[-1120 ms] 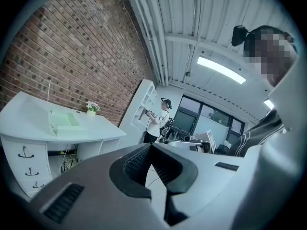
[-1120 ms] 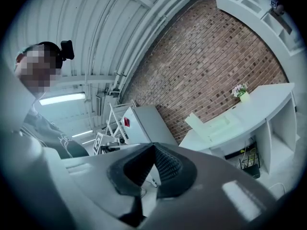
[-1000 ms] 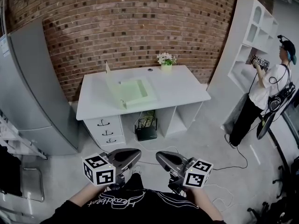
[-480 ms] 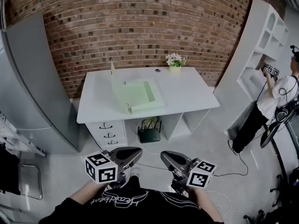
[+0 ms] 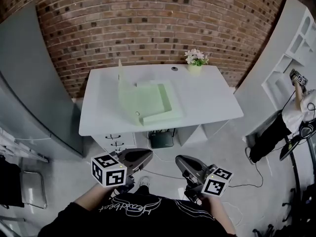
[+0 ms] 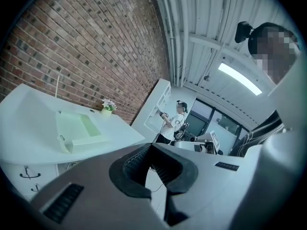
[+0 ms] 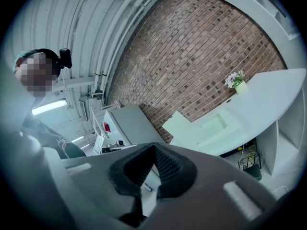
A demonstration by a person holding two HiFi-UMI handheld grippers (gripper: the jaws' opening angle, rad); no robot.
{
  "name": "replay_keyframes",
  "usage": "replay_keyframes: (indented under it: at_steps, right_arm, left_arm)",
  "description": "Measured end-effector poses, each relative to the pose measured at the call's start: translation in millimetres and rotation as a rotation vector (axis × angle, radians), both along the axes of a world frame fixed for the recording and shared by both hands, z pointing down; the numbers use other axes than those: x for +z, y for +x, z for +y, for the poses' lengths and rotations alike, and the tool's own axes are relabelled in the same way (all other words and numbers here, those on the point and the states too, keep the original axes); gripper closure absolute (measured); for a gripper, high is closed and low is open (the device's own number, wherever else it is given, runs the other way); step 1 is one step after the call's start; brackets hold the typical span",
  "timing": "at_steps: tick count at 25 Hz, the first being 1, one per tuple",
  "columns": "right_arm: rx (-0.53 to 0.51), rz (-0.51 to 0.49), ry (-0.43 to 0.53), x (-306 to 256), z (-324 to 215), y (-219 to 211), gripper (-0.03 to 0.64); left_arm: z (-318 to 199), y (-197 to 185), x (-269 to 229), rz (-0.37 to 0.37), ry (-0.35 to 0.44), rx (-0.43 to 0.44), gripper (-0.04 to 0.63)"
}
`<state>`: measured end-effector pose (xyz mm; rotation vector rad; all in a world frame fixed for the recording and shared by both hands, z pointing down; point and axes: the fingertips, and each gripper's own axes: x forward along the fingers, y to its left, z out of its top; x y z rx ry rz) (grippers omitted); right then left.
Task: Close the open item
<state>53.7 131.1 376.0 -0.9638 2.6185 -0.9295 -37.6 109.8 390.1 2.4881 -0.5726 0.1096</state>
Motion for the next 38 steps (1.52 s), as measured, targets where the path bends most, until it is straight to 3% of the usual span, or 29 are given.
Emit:
replay_keyframes:
  at_steps: [12,19,27,38]
  right_arm:
    - [-0.003,0.015,-0.074,20,-99,-15,0.614]
    - [-0.019,0.030,-0.110,30,-137,-30,0.614]
    - [0.018,0.024,-0.111,32,-163,-22,0.614]
    - [0.072,0.021,-0.141,51,-169,-5,0.614]
  left_arm:
    - [-95,-31,32,-0.040,-0.061,-0.025,0.594]
    - [-116,-51,63,-0.090,-0.087,0.028,0.594]
    - [-147,-89,103,-0.151,-0.161,-0.032,0.594]
    - [-202,-130,115,-0.122,-0.158,-0.182,0.594]
